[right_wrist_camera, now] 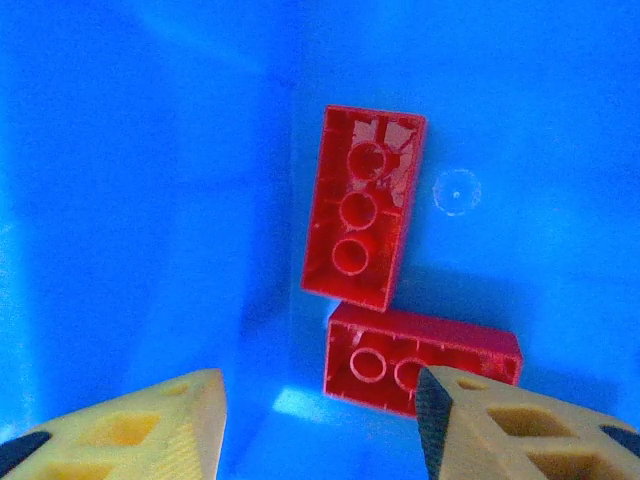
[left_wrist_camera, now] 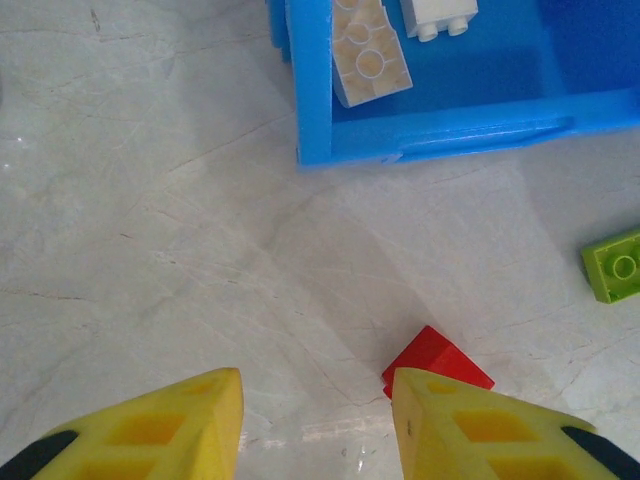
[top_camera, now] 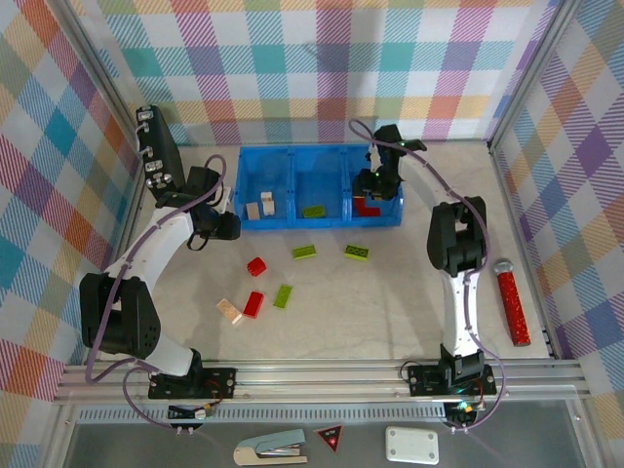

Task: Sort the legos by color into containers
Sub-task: Place the lego in the container, then pick up the lego from the center of the table.

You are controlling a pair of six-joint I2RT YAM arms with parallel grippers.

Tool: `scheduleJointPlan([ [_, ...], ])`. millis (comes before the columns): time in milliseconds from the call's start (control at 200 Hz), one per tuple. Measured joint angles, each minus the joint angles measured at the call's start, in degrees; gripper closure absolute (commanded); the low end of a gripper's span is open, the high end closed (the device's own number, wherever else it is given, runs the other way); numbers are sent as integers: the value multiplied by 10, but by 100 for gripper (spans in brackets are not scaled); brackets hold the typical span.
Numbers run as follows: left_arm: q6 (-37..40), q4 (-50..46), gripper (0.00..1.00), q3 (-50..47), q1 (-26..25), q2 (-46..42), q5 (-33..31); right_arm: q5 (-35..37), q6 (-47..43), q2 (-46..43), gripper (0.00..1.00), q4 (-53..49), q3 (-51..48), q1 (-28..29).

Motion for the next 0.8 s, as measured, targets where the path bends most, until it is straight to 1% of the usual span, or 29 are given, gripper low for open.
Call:
scheduleJointPlan([
  [230, -3, -12, 52, 7, -1, 8, 6, 0, 0, -78, 46, 9, -76, 2],
  [385, -19, -30, 46, 28, -5, 23, 13, -6, 1, -128, 46, 20, -135, 5],
  [625, -52, -40, 41, 37, -38, 33, 19, -14, 3, -202, 45, 33, -214, 14],
  [800, -75, -39, 39, 12, -67, 33, 21, -16, 2, -249, 45, 35, -252, 18],
])
